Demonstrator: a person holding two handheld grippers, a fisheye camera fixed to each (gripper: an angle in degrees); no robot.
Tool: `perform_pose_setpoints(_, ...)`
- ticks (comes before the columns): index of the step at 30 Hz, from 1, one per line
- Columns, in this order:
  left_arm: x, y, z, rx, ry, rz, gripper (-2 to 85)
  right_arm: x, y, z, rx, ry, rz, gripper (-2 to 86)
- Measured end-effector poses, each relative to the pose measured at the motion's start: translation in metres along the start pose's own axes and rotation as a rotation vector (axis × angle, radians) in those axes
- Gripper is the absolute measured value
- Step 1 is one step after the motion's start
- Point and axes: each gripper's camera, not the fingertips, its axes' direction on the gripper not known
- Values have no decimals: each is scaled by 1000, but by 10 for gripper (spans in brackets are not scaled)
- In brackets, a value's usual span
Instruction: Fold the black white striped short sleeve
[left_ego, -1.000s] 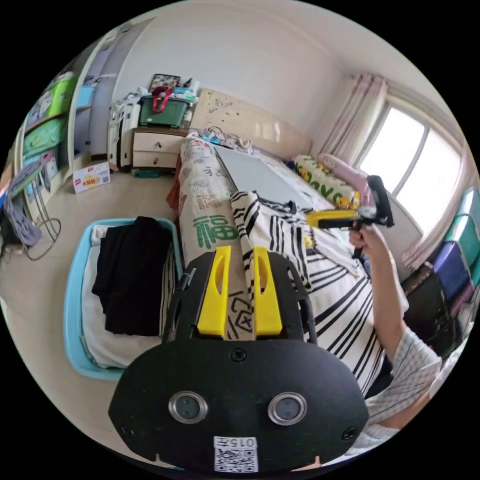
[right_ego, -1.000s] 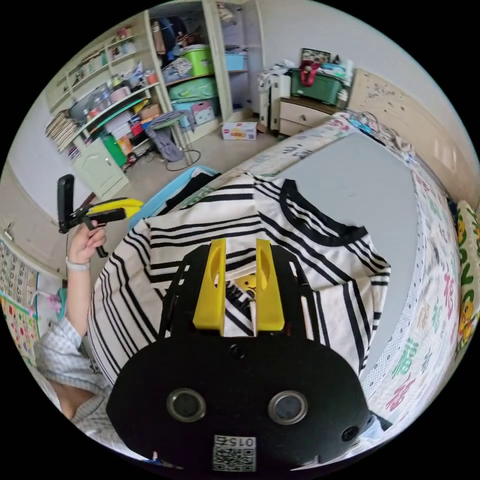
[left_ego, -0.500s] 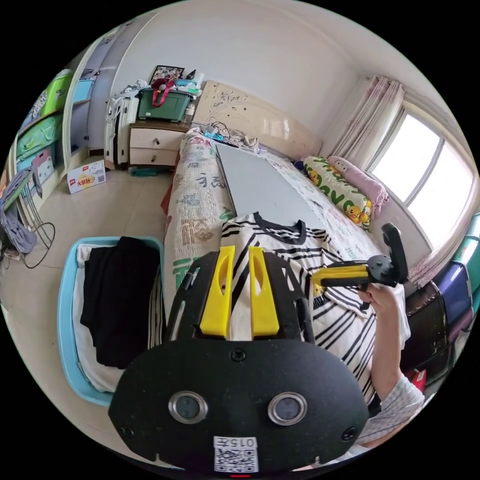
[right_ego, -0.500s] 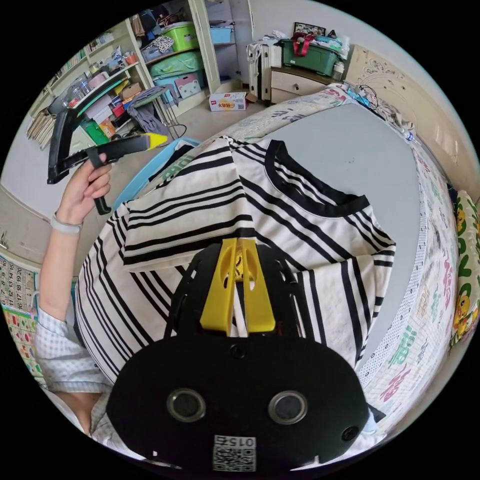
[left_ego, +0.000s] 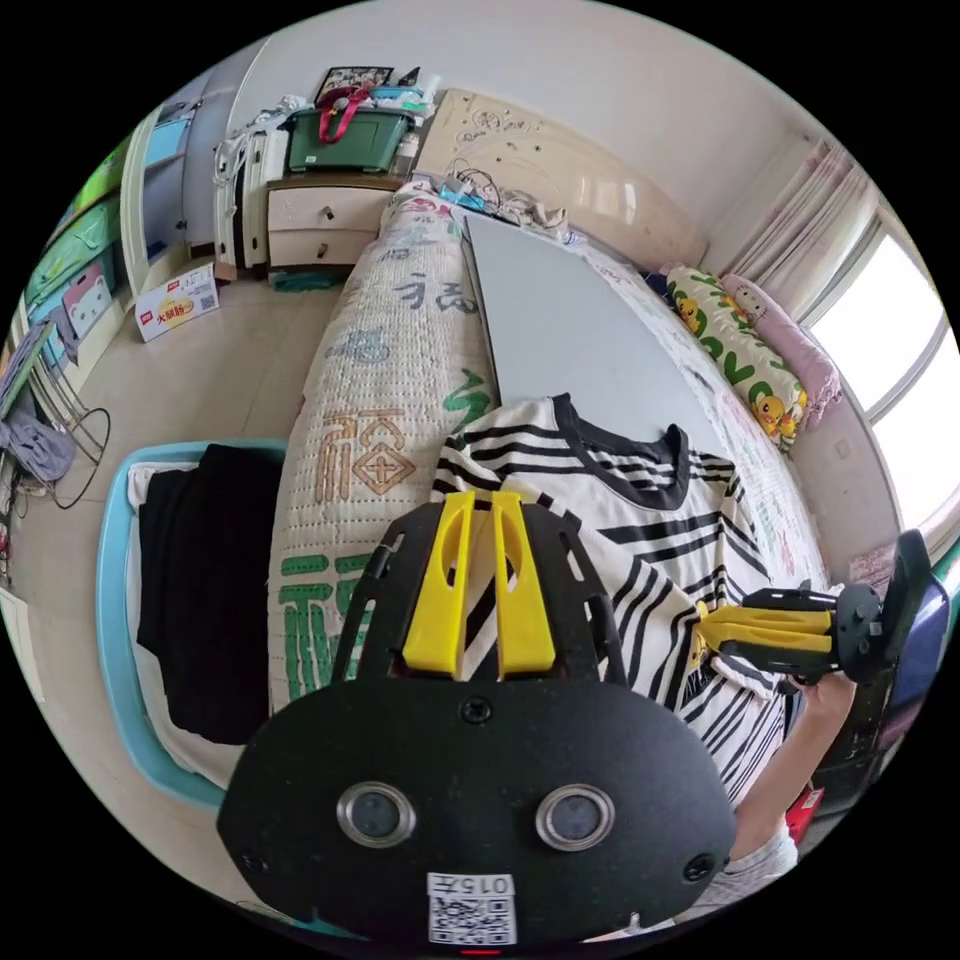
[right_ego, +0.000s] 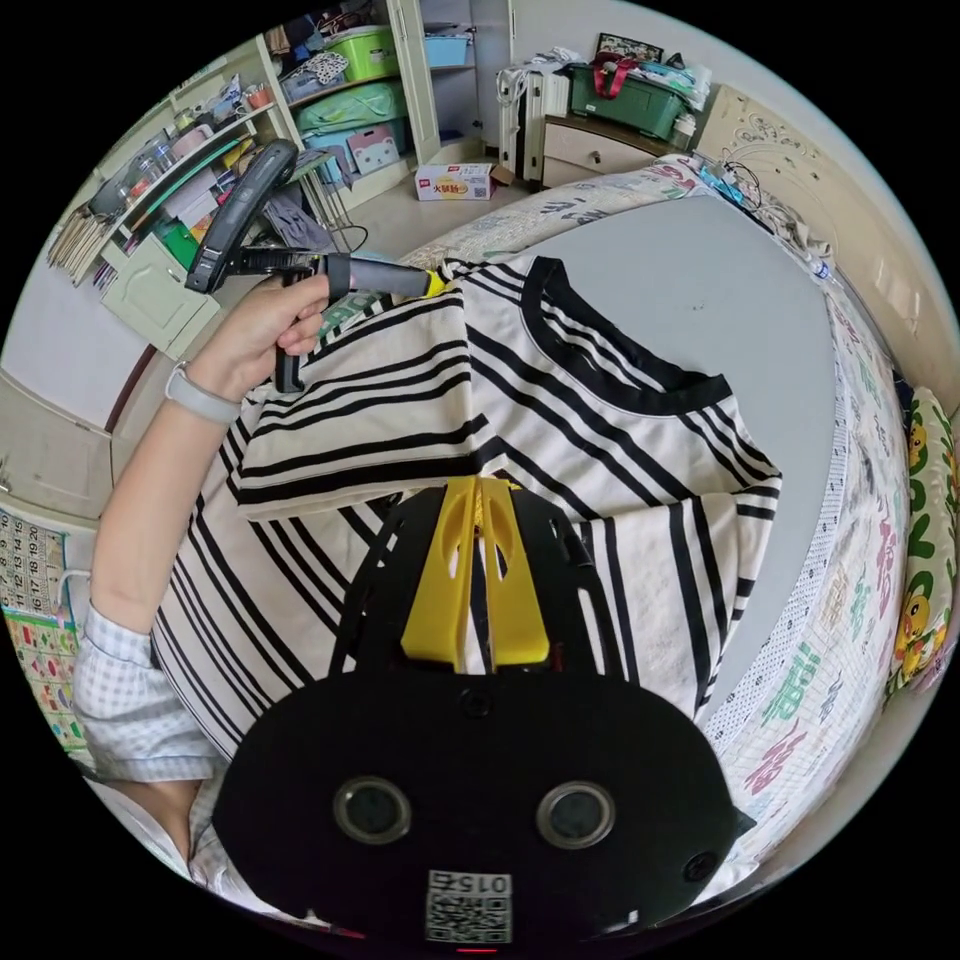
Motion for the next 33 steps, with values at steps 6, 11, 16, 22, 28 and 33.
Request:
perform_pose_setpoints(6,31,16,-50,92,-35,65,64,0,2,-7,-26,53,16,24)
perform_pose_setpoints(11,54,85,-133,132,129,252,76,-49,8,-56,152,-13,-210,72)
perform_pose_setpoints(16,41,170,-166,197,85,239,72,-152,11,-65,75,-23,-657,100)
perform_pose_setpoints(22,32,182,-126,74,30,232,81,-178,-7,-23,-103,3,-724,99)
perform_pose_setpoints(28,49,184,-124,84,31,290,64,-179,-19,-9,-170,75,-687,55)
perform_pose_setpoints(33,69,182,-109,43,-8,330,25,-180,-15,-12,-151,135,-725,14)
